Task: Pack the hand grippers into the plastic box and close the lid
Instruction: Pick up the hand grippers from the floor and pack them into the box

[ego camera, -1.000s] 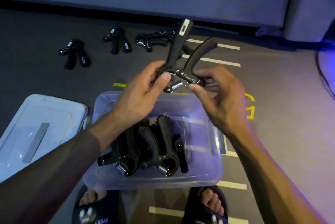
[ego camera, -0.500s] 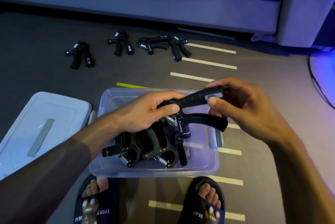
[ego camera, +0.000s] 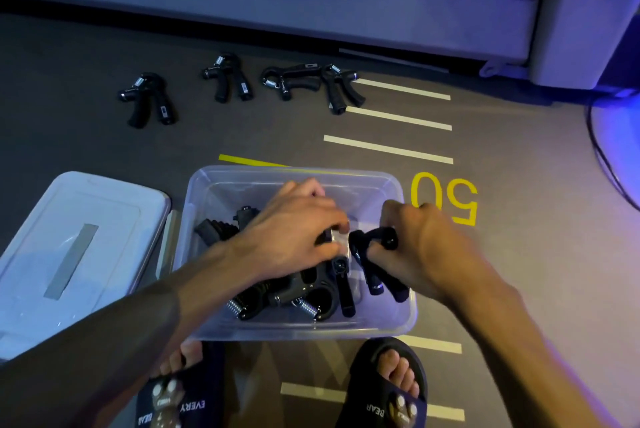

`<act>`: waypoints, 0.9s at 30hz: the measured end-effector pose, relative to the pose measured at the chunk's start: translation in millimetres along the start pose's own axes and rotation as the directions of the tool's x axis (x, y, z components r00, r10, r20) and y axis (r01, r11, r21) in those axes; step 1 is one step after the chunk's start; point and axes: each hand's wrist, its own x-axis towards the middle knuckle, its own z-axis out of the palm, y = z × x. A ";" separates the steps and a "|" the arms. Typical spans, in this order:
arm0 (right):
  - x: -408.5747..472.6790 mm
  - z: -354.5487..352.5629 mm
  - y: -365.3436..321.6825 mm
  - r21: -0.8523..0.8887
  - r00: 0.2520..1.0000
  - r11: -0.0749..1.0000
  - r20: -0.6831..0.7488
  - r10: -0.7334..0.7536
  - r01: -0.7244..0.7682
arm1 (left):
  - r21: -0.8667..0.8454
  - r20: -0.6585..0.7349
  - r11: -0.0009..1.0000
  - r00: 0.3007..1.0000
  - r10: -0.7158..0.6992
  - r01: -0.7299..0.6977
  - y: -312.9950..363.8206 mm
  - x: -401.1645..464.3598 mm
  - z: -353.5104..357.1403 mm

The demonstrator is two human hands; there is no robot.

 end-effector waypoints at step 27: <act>39.5 26.7 -3.5 0.093 0.782 0.976 0.616 0.098 -0.196 | 0.128 0.101 0.991 0.994 0.033 -0.046 2.0 -9.5 29.0</act>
